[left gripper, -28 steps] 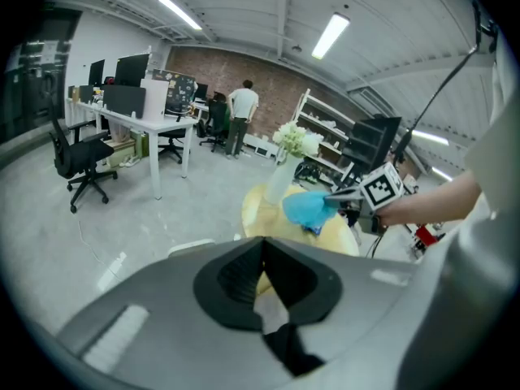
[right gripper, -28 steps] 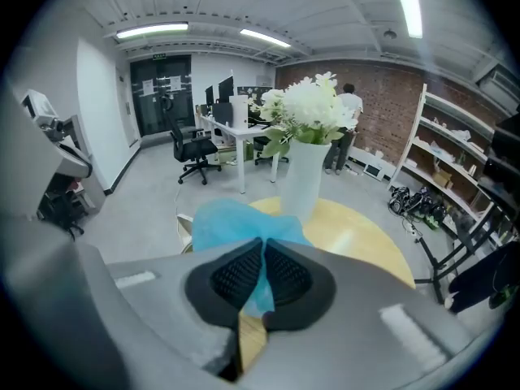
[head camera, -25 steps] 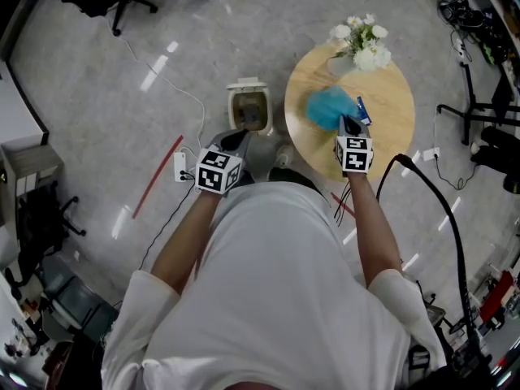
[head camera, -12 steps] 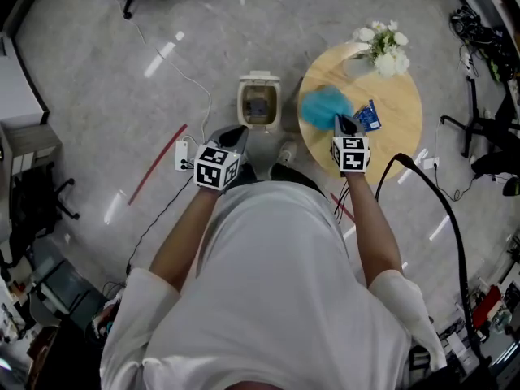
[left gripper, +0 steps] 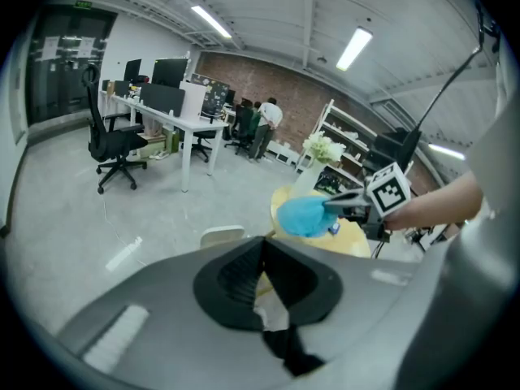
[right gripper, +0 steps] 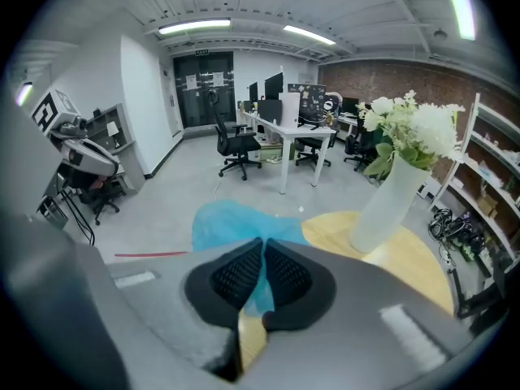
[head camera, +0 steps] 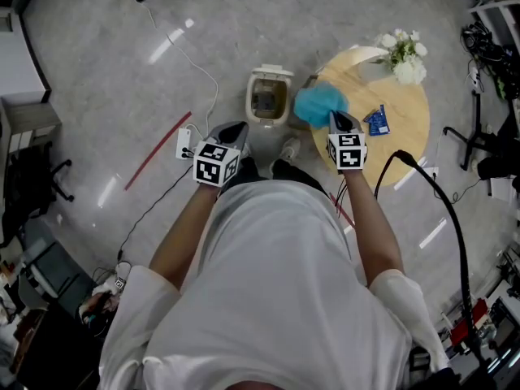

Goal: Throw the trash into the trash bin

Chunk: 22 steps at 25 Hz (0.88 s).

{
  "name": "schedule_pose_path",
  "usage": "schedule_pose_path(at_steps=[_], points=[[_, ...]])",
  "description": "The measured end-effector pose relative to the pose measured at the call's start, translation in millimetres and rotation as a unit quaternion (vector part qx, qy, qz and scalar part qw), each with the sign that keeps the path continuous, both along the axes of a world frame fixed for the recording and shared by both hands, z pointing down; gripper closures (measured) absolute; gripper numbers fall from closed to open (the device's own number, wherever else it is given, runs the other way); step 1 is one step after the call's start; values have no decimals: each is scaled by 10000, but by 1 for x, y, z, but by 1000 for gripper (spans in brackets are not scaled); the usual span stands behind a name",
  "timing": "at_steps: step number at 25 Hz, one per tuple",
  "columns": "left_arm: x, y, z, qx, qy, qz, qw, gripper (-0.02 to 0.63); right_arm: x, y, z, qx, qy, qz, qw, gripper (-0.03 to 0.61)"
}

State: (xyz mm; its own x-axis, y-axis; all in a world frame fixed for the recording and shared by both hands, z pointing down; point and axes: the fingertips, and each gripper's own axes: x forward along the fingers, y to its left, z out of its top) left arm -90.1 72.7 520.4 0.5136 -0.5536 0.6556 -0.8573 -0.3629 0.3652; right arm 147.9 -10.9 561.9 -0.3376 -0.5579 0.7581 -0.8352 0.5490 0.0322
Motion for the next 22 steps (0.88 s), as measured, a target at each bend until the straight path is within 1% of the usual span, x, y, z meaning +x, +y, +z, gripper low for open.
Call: schedule_pose_path(at_steps=[10, 17, 22], points=[[-33, 13, 5, -26, -37, -440, 9990, 611, -48, 8, 14, -136, -65, -554, 9984, 575], [-56, 27, 8, -116, -72, -736, 9972, 611, -86, 11, 24, -271, -141, -926, 9952, 575], [-65, 32, 16, -165, -112, -948, 9953, 611, -105, 11, 37, -353, -197, -1202, 9919, 575]])
